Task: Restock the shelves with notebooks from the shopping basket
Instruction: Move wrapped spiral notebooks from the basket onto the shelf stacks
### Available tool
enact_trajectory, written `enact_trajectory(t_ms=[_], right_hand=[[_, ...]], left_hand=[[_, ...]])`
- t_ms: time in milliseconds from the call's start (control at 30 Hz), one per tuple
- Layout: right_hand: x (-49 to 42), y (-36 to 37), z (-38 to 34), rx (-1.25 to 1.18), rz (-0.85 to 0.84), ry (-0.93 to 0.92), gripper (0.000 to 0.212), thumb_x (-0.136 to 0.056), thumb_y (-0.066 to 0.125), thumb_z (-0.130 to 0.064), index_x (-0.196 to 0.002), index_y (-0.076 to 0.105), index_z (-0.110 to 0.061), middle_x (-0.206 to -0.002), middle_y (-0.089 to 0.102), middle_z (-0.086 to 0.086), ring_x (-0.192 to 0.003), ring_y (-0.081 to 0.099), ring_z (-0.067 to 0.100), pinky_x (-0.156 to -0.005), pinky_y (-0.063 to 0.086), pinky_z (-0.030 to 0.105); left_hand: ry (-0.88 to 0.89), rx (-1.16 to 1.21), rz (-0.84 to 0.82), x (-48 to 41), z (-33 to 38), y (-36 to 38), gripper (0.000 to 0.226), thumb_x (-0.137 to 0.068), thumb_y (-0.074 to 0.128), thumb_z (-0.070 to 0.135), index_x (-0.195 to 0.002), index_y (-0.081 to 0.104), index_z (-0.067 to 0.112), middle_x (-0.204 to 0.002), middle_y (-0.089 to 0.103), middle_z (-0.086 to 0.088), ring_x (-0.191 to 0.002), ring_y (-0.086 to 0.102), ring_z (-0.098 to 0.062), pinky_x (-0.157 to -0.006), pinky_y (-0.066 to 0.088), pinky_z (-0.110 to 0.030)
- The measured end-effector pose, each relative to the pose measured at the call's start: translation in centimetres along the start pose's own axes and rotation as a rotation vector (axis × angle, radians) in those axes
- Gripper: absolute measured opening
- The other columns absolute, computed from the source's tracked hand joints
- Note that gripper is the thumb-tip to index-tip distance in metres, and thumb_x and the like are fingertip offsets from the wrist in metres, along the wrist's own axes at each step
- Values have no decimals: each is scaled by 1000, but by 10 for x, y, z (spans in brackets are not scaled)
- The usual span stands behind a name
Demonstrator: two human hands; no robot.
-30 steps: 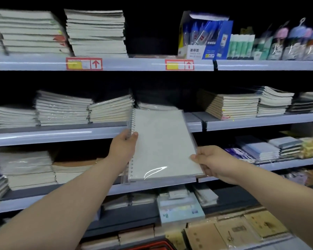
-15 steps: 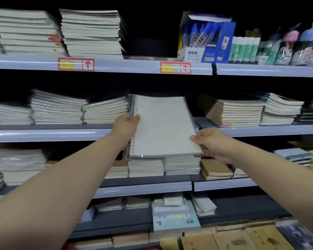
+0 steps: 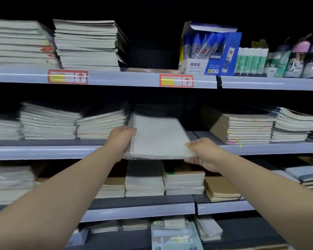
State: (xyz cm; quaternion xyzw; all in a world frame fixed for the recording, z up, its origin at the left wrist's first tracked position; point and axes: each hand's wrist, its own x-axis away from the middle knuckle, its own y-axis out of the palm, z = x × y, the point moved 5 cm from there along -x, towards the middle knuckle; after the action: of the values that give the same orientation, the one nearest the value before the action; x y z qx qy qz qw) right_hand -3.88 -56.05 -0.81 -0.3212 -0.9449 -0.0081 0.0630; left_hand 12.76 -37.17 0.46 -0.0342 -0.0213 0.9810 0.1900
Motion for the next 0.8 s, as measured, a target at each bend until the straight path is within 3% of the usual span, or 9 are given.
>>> enact_trajectory(t_ms=[67, 200, 333, 467, 533, 633, 667, 733, 800], right_hand=[[-14, 4, -6, -15, 23, -6, 23, -100, 50, -12, -115, 54, 5, -110, 58, 17, -79, 61, 22, -45, 52, 21], [-46, 9, -20, -23, 121, -46, 17, -100, 52, -17, -100, 56, 0, -91, 56, 12, -62, 54, 18, -40, 46, 18], [-76, 3, -23, 51, 353, -22, 33, -98, 53, -36, -106, 52, -4, -82, 53, 7, -56, 49, 17, -40, 44, 22], [-95, -1, -30, 47, 512, -18, 41, -96, 52, -43, -100, 54, -2, -70, 55, 4, -61, 56, 22, -55, 44, 29], [-103, 3, -33, 36, 523, -55, 47, -92, 54, -52, -92, 57, -5, -75, 61, 7, -72, 64, 26, -61, 47, 31], [-116, 15, -31, 36, 410, -144, 42, -89, 60, -52, -90, 64, -10, -90, 67, 6, -89, 66, 25, -80, 52, 34], [-119, 19, -29, 65, 354, -166, 42, -87, 62, -51, -98, 64, -10, -99, 67, 4, -97, 63, 24, -86, 50, 34], [-123, 26, -23, 159, 257, -193, 59, -84, 69, -49, -124, 57, -8, -120, 60, 4, -112, 55, 24, -90, 42, 32], [-128, 30, -18, 244, 198, -212, 76, -78, 77, -42, -137, 46, -6, -129, 54, 5, -119, 50, 24, -91, 38, 30]], left_hand=[[-12, 34, -16, -10, 4, 0, 11, -92, 60, 19, -83, 63, 12, -51, 53, 1, -39, 49, -12, -37, 38, -18], [-45, 176, 0, -33, 9, 1, 12, -89, 63, 21, -91, 64, 9, -83, 58, -10, -76, 56, -25, -65, 44, -34], [-50, 264, 16, -49, 12, 7, 15, -88, 63, 22, -84, 63, 8, -84, 61, -12, -80, 58, -26, -77, 54, -41], [-30, 391, -29, -62, 12, 15, 17, -91, 64, 21, -89, 60, 4, -80, 52, -10, -72, 58, -24, -70, 58, -37], [-12, 439, -15, -67, 12, 17, 16, -92, 63, 22, -89, 61, 6, -87, 56, -9, -79, 61, -25, -76, 59, -39], [40, 371, -13, -73, 9, 18, 20, -91, 64, 32, -89, 56, 14, -97, 56, -3, -88, 58, -18, -85, 55, -34], [69, 295, -27, -74, 7, 19, 25, -90, 64, 37, -94, 56, 13, -101, 55, 1, -92, 57, -16, -93, 52, -36], [138, 134, -62, -75, 4, 23, 47, -88, 65, 41, -124, 55, 12, -123, 56, 5, -110, 56, -15, -105, 44, -40], [202, 30, -58, -76, 4, 27, 65, -87, 69, 38, -143, 43, 17, -136, 48, 10, -126, 48, -14, -106, 39, -35]])
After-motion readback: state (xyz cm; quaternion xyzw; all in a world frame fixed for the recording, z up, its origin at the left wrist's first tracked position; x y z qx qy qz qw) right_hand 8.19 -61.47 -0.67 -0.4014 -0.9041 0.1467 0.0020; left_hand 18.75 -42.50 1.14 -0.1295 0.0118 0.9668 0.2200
